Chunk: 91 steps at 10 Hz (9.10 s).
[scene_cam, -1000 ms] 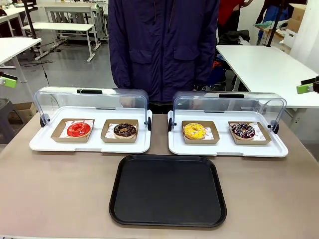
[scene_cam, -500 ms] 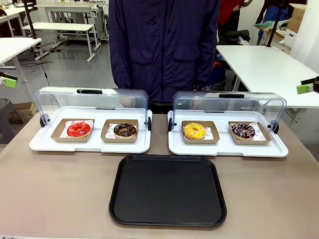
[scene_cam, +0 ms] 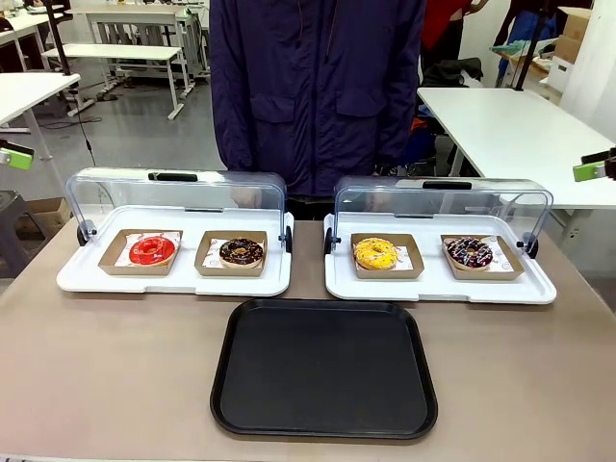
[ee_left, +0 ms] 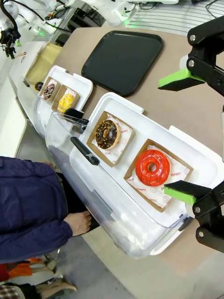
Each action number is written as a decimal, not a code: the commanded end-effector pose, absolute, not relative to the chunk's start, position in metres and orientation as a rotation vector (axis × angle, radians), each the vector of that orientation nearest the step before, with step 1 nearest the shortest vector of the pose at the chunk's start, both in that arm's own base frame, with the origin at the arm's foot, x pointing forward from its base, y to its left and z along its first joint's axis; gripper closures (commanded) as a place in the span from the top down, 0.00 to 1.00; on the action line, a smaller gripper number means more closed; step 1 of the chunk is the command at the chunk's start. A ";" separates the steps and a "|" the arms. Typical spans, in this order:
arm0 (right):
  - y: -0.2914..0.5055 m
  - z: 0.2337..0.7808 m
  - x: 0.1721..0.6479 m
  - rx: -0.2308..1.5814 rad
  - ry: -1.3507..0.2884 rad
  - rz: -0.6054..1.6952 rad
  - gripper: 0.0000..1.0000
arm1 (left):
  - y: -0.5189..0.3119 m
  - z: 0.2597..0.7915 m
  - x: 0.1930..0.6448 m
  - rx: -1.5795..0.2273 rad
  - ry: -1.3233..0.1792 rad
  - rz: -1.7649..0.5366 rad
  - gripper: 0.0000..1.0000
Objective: Move the first donut from the left to the tray.
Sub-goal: Pick up the Paper togo box containing the Donut indicated by the person and place it on the Handle tray.
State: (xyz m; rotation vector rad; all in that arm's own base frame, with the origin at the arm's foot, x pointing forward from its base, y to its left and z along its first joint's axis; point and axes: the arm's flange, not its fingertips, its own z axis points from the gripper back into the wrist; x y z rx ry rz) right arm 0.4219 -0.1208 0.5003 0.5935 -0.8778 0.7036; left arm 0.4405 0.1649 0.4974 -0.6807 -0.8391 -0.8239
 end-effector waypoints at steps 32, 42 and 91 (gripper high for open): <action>-0.121 0.500 0.425 0.605 -0.907 0.706 1.00 | 0.164 0.499 0.440 -0.694 -0.855 -0.832 1.00; -0.121 0.500 0.425 0.605 -0.907 0.706 1.00 | 0.164 0.499 0.440 -0.694 -0.855 -0.832 1.00; -0.121 0.500 0.425 0.605 -0.907 0.706 1.00 | 0.164 0.499 0.440 -0.694 -0.855 -0.832 1.00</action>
